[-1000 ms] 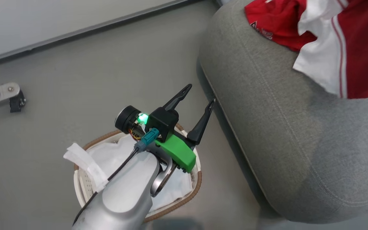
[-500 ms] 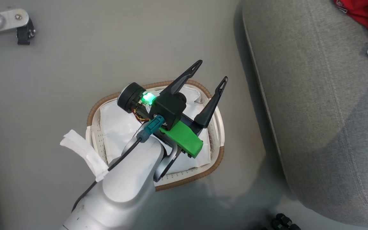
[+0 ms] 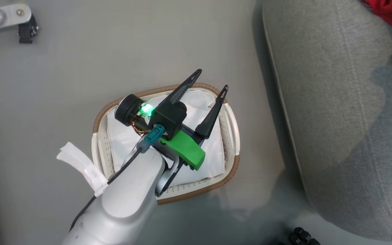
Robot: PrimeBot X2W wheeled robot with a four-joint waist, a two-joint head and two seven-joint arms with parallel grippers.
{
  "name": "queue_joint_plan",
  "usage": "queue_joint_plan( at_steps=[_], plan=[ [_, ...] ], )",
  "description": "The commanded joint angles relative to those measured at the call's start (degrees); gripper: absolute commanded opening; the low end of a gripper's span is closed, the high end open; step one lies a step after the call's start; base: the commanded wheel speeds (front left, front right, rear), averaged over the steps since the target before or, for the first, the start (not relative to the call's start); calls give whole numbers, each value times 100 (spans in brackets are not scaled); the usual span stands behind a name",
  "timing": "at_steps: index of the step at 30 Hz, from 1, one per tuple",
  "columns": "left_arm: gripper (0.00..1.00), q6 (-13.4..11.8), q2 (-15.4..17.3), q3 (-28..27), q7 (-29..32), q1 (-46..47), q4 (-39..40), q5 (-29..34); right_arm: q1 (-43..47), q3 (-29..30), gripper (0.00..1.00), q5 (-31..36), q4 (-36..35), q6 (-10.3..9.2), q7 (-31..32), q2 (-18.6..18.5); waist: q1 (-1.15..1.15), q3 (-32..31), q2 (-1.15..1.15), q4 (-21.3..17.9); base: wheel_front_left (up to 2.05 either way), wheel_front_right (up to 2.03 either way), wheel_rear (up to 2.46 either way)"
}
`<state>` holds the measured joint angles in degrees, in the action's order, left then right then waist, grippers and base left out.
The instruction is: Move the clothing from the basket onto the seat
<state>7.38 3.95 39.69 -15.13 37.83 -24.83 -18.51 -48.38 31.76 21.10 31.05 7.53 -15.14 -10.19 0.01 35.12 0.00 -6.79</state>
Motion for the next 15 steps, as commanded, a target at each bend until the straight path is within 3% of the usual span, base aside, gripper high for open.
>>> queue_joint_plan(
  at_steps=[1,8,15],
  plan=[
    [100,18,30,-43,-2,-114,-25,-60,173,-41,100,-39,-54,-8,-1,-4,-1,-229,0,-155,0,0,0],
    [100,18,24,-306,-2,-387,-20,-130,761,-298,100,-149,-226,-8,-1,71,-1,-775,0,-199,0,0,0],
    [100,17,-30,-909,-2,-819,83,-117,1034,-718,100,-261,-322,-8,-1,44,-1,-1480,0,-87,0,0,0]
  ],
)
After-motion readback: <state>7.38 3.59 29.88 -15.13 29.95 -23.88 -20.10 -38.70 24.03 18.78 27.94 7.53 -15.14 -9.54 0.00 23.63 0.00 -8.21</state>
